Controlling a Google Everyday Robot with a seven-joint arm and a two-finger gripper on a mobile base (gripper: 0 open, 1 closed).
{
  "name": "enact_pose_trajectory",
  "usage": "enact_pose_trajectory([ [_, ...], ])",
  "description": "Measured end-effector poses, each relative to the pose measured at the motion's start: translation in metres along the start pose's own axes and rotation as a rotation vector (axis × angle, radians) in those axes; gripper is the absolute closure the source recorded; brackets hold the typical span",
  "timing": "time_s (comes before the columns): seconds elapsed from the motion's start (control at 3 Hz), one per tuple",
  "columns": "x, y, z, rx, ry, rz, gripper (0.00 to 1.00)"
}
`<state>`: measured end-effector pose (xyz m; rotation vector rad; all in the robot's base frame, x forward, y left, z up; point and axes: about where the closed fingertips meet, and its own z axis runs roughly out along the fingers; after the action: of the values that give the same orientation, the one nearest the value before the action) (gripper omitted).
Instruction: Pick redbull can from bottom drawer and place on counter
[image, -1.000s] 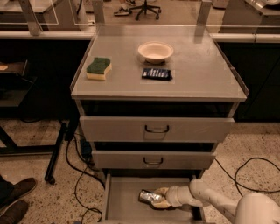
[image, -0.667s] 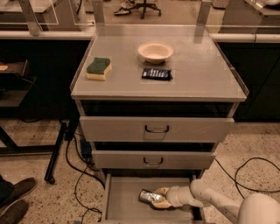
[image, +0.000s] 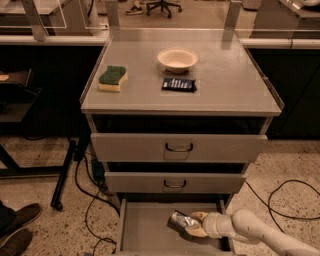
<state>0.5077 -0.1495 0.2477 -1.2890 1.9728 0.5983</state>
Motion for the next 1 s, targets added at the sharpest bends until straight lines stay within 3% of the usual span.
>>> enact_pose_trajectory([
  [0.33, -0.013, 0.024, -0.042, 0.064, 0.036, -0.011, 1.00],
  [0.67, -0.016, 0.021, -0.051, 0.078, 0.035, -0.010, 1.00],
  [1.0, -0.022, 0.024, -0.084, 0.138, 0.041, 0.009, 1.00],
])
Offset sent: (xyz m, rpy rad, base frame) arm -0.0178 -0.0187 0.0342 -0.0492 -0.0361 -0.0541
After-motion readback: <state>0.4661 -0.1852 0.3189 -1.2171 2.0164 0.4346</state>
